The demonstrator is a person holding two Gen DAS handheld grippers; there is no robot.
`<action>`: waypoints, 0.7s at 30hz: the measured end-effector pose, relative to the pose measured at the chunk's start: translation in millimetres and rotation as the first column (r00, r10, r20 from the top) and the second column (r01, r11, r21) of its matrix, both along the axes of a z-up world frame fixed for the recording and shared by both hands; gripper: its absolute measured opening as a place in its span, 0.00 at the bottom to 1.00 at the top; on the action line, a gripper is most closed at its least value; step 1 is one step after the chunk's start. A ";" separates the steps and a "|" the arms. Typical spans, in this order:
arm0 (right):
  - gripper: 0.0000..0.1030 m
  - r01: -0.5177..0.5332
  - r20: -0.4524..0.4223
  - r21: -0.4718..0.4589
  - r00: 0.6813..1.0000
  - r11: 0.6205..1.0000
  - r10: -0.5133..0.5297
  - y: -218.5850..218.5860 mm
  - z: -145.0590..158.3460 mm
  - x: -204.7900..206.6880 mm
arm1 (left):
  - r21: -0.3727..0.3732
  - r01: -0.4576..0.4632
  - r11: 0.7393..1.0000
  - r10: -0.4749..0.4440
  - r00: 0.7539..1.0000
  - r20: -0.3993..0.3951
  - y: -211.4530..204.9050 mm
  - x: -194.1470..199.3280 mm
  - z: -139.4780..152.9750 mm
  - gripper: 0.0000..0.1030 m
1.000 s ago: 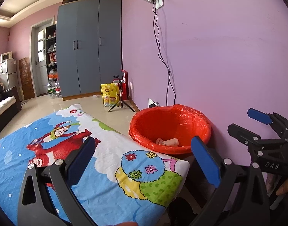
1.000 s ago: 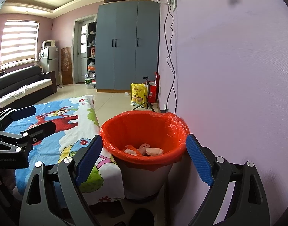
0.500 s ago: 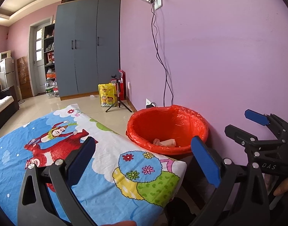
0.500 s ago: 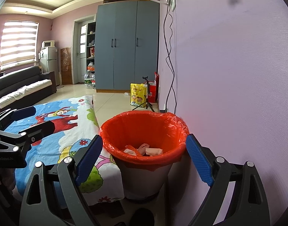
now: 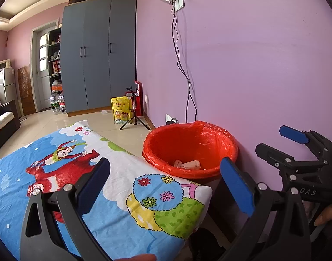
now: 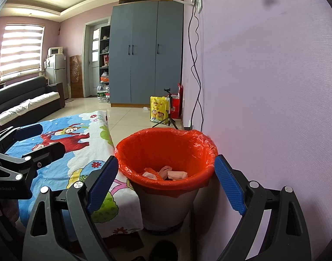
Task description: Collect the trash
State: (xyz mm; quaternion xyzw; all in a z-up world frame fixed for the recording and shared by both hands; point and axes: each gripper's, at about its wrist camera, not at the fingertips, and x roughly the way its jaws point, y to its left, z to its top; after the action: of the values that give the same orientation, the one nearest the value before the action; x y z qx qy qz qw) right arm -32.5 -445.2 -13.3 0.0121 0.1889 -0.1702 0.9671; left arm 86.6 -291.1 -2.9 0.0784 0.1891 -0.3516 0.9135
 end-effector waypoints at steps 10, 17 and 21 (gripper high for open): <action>0.82 -0.001 0.001 0.001 1.000 1.000 0.001 -0.1 0.1 -0.1 | -0.001 0.004 1.000 -0.004 1.000 0.002 -1.2 -2.1 0.2 0.95; 0.82 0.000 -0.001 0.001 1.000 1.000 0.000 -0.5 0.0 0.2 | -0.003 -0.002 1.000 0.002 1.000 0.002 -1.9 -2.2 0.1 0.95; 0.82 0.000 0.000 0.002 1.000 1.000 0.000 -0.7 0.2 0.2 | 0.000 -0.008 1.000 0.008 1.000 0.002 -2.6 -1.7 -0.7 0.95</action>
State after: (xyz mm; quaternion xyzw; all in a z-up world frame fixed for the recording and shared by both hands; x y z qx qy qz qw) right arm -32.3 -445.8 -13.1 0.0129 0.1891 -0.1701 0.9670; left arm 84.9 -293.7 -3.5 0.0778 0.1885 -0.3478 0.9151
